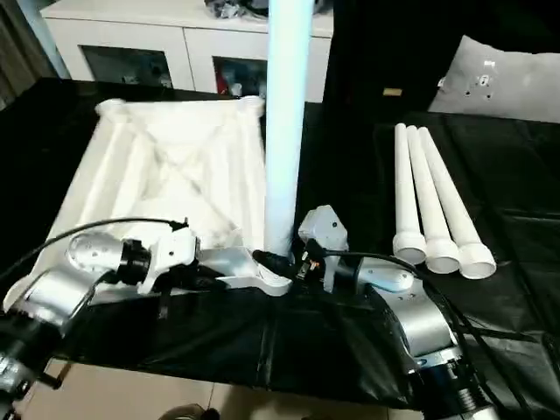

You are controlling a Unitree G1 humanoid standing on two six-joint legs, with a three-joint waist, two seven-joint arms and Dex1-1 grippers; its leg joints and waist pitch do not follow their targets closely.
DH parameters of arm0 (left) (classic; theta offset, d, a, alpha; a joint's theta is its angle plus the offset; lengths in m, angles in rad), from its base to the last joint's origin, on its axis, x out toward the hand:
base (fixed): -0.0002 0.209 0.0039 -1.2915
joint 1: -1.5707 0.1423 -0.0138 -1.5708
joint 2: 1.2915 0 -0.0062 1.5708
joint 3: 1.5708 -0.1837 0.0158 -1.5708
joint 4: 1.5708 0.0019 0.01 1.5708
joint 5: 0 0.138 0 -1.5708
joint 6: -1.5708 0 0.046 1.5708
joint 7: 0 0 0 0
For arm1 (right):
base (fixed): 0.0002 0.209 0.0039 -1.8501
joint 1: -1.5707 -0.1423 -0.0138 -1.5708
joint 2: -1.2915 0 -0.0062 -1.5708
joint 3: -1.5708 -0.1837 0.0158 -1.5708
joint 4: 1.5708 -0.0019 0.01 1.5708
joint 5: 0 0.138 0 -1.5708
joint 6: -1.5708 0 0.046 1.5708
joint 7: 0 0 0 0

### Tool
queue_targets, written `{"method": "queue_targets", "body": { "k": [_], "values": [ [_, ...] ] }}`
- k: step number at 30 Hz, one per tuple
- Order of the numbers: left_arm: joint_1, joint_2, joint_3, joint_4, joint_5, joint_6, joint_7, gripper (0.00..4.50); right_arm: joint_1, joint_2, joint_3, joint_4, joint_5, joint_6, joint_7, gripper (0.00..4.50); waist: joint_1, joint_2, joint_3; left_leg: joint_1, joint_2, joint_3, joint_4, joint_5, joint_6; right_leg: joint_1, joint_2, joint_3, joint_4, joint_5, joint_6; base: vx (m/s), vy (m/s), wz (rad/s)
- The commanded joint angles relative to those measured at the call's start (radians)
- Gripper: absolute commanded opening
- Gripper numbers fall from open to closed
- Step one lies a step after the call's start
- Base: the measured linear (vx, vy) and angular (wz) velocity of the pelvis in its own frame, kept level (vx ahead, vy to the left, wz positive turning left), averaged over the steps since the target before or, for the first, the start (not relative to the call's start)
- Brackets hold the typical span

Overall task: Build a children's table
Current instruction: Insert table leg to table base

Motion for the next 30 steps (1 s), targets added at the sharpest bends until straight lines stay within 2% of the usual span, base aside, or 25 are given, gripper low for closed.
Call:
{"method": "queue_targets", "body": {
  "k": [1,3,4,7,9,11,12,15,16,18,19,20,21,22,23,24,25,26,27,28,30],
  "values": [
    [-0.096,-0.029,0.032,0.046,0.018,-0.029,0.075,0.0,0.095,0.002,0.134,0.083,-0.035,0.109,0.059,1.88,-0.004,0.004,-0.012,0.029,0.085,-0.041,-0.093,-0.411,-0.015,-0.003,-0.102,0.068,-0.105,-0.422,-0.159,0.0,0.0,0.0],
    [-0.155,-0.043,0.042,0.128,0.034,-0.048,0.11,0.0,0.104,0.006,0.136,0.067,-0.03,0.118,0.055,1.88,-0.003,0.004,-0.01,0.028,0.086,-0.041,-0.094,-0.41,-0.013,-0.002,-0.105,0.068,-0.106,-0.442,-0.159,0.0,0.0,0.0],
    [-0.177,-0.044,0.045,0.161,0.043,-0.056,0.117,0.0,0.105,0.009,0.135,0.065,-0.029,0.119,0.05,1.88,-0.001,0.01,-0.007,0.029,0.087,-0.043,-0.095,-0.421,-0.014,-0.003,-0.109,0.069,-0.111,-0.49,-0.15,0.0,0.0,0.0],
    [-0.201,-0.042,0.049,0.201,0.051,-0.067,0.115,0.0,0.105,0.014,0.133,0.068,-0.029,0.116,0.042,1.88,-0.003,0.012,-0.005,0.027,0.091,-0.049,-0.103,-0.452,-0.027,-0.001,-0.114,0.066,-0.114,-0.538,-0.138,0.0,0.0,0.0],
    [-0.202,-0.033,0.05,0.219,0.053,-0.076,0.105,0.0,0.103,0.023,0.126,0.074,-0.032,0.112,0.027,1.88,-0.003,0.014,-0.008,0.029,0.092,-0.049,-0.106,-0.457,-0.029,0.0,-0.115,0.064,-0.116,-0.528,-0.139,0.0,0.0,0.0],
    [-0.205,-0.03,0.049,0.235,0.054,-0.087,0.101,0.0,0.102,0.027,0.123,0.077,-0.035,0.111,0.023,1.88,-0.004,0.013,-0.004,0.027,0.093,-0.048,-0.11,-0.455,-0.03,-0.003,-0.114,0.066,-0.118,-0.51,-0.144,0.0,0.0,0.0],
    [-0.191,-0.021,0.047,0.235,0.056,-0.092,0.097,0.0,0.097,0.036,0.116,0.086,-0.042,0.105,0.008,1.88,-0.004,0.012,-0.004,0.031,0.093,-0.047,-0.108,-0.469,-0.033,-0.006,-0.116,0.067,-0.12,-0.526,-0.144,0.0,0.0,0.0],
    [-0.152,-0.008,0.055,0.197,0.05,-0.07,0.106,0.0,0.083,0.056,0.1,0.112,-0.061,0.083,-0.038,1.88,-0.008,0.01,0.001,0.026,0.093,-0.053,-0.112,-0.488,-0.038,-0.005,-0.123,0.067,-0.125,-0.603,-0.128,0.0,0.0,0.0],
    [-0.103,0.003,0.068,0.137,0.043,-0.031,0.125,0.0,0.067,0.075,0.081,0.141,-0.078,0.065,-0.093,1.88,-0.011,0.009,0.002,0.026,0.094,-0.056,-0.112,-0.493,-0.039,-0.005,-0.126,0.067,-0.125,-0.634,-0.119,0.0,0.0,0.0],
    [-0.061,0.011,0.076,0.079,0.041,0.005,0.142,0.0,0.056,0.088,0.064,0.161,-0.086,0.057,-0.129,1.88,-0.014,0.009,0.002,0.028,0.096,-0.061,-0.112,-0.513,-0.046,-0.01,-0.13,0.068,-0.126,-0.675,-0.115,0.0,0.0,0.0],
    [-0.034,0.016,0.081,0.042,0.04,0.028,0.152,0.0,0.049,0.096,0.054,0.172,-0.088,0.054,-0.149,1.88,-0.018,0.01,0.007,0.026,0.094,-0.063,-0.114,-0.528,-0.047,-0.011,-0.126,0.065,-0.129,-0.7,-0.103,0.0,0.0,0.0],
    [-0.006,0.019,0.086,0.004,0.039,0.048,0.163,0.0,0.044,0.104,0.043,0.18,-0.087,0.053,-0.164,1.88,-0.02,0.006,0.008,0.027,0.092,-0.062,-0.115,-0.536,-0.047,-0.013,-0.123,0.063,-0.131,-0.709,-0.098,0.0,0.0,0.0],
    [0.057,0.012,0.104,-0.094,0.031,0.117,0.198,0.0,0.032,0.119,0.026,0.195,-0.085,0.052,-0.191,1.88,-0.025,0.005,0.006,0.028,0.097,-0.065,-0.118,-0.552,-0.059,-0.012,-0.124,0.064,-0.125,-0.696,-0.105,0.0,0.0,0.0],
    [0.1,0.005,0.116,-0.163,0.024,0.165,0.223,0.0,0.023,0.129,0.015,0.204,-0.083,0.051,-0.209,1.88,-0.035,0.009,0.007,0.021,0.098,-0.069,-0.121,-0.562,-0.065,-0.009,-0.123,0.061,-0.118,-0.667,-0.115,0.0,0.0,0.0],
    [0.133,-0.005,0.123,-0.223,0.02,0.211,0.244,0.0,0.015,0.137,0.008,0.212,-0.085,0.05,-0.224,1.88,-0.035,0.009,0.007,0.021,0.098,-0.069,-0.121,-0.562,-0.065,-0.009,-0.123,0.061,-0.118,-0.667,-0.115,0.0,0.0,0.0],
    [0.193,-0.029,0.133,-0.337,0.022,0.299,0.289,0.0,-0.003,0.154,-0.005,0.229,-0.089,0.048,-0.252,1.88,-0.047,0.004,0.005,0.011,0.097,-0.069,-0.123,-0.546,-0.066,-0.002,-0.12,0.061,-0.109,-0.624,-0.128,0.016,0.034,-0.21],
    [0.241,-0.074,0.13,-0.452,0.032,0.395,0.337,0.0,-0.029,0.179,-0.02,0.252,-0.09,0.05,-0.283,1.88,-0.049,0.005,0.005,0.01,0.093,-0.062,-0.122,-0.52,-0.057,-0.004,-0.114,0.062,-0.113,-0.598,-0.129,0.03,0.028,-0.18],
    [0.241,-0.074,0.13,-0.452,0.032,0.395,0.337,0.0,-0.029,0.179,-0.02,0.252,-0.09,0.05,-0.283,1.88,-0.051,-0.005,0.002,0.015,0.094,-0.057,-0.118,-0.504,-0.054,-0.006,-0.113,0.064,-0.115,-0.582,-0.137,0.0,0.0,0.0],
    [0.253,-0.096,0.122,-0.491,0.04,0.426,0.352,0.0,-0.041,0.19,-0.026,0.265,-0.089,0.054,-0.298,1.88,-0.049,0.0,0.004,0.018,0.092,-0.055,-0.115,-0.492,-0.047,-0.012,-0.113,0.067,-0.117,-0.577,-0.141,0.0,0.0,0.0],
    [0.27,-0.15,0.098,-0.565,0.045,0.494,0.383,0.0,-0.071,0.211,-0.035,0.299,-0.095,0.055,-0.327,1.88,-0.048,-0.007,0.003,0.03,0.09,-0.043,-0.104,-0.464,-0.033,-0.02,-0.11,0.073,-0.125,-0.559,-0.154,0.0,0.0,0.0],
    [0.269,-0.185,0.072,-0.594,0.054,0.521,0.402,0.0,-0.094,0.226,-0.036,0.323,-0.098,0.056,-0.345,1.88,-0.048,-0.008,0.005,0.026,0.087,-0.042,-0.104,-0.444,-0.022,-0.015,-0.109,0.07,-0.127,-0.57,-0.148,0.0,0.0,0.0]
  ]
}}
